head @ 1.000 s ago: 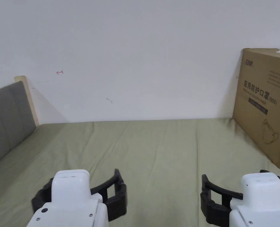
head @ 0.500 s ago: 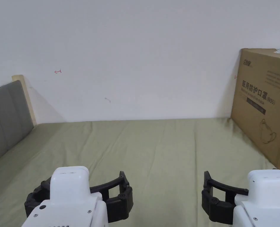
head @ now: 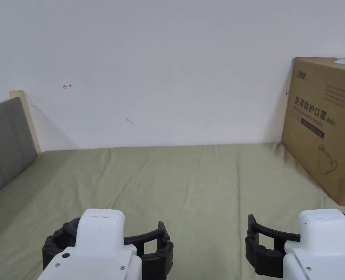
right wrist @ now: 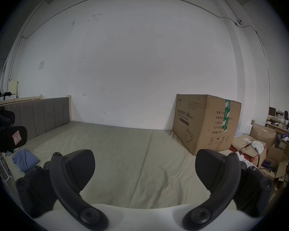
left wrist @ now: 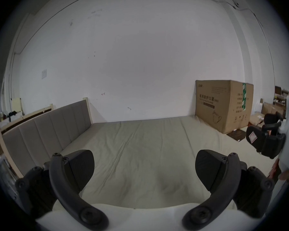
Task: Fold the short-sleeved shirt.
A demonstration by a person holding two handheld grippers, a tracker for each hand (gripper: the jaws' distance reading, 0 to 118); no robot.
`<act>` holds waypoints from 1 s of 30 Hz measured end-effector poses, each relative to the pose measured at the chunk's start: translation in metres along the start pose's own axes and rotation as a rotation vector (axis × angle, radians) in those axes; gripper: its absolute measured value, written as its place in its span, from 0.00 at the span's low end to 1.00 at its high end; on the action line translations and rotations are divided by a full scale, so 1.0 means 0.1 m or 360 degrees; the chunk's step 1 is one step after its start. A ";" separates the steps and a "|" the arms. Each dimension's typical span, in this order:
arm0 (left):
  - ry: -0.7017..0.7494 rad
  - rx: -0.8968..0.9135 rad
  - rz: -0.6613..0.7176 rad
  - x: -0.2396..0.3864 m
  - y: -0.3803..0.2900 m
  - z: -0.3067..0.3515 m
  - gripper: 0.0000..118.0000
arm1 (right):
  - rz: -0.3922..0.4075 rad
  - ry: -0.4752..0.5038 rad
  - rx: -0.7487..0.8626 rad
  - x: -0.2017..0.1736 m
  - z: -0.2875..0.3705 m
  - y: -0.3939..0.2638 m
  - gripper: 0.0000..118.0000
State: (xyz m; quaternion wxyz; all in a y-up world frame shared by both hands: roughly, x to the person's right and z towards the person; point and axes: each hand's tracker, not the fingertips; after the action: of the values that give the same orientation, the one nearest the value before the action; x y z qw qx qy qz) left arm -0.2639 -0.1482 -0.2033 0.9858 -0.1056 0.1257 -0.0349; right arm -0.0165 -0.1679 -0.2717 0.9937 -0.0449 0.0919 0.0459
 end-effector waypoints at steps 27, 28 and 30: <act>-0.0018 -0.0166 0.0174 -0.11 0.12 -0.10 1.00 | -0.0004 0.0022 -0.0066 0.05 -0.09 -0.06 1.00; 0.0021 -0.0162 0.0149 -0.10 0.12 -0.10 1.00 | -0.0009 0.0018 -0.0068 0.05 -0.09 -0.06 1.00; 0.0064 -0.0155 0.0109 -0.06 0.12 -0.09 1.00 | -0.0019 0.0021 -0.0075 0.07 -0.10 -0.06 1.00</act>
State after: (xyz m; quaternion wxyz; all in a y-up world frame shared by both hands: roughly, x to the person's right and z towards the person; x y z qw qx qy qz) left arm -0.2719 -0.1381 -0.2133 0.9774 -0.1484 0.1504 0.0028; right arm -0.0110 -0.1746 -0.2822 0.9920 -0.0693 0.0971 0.0419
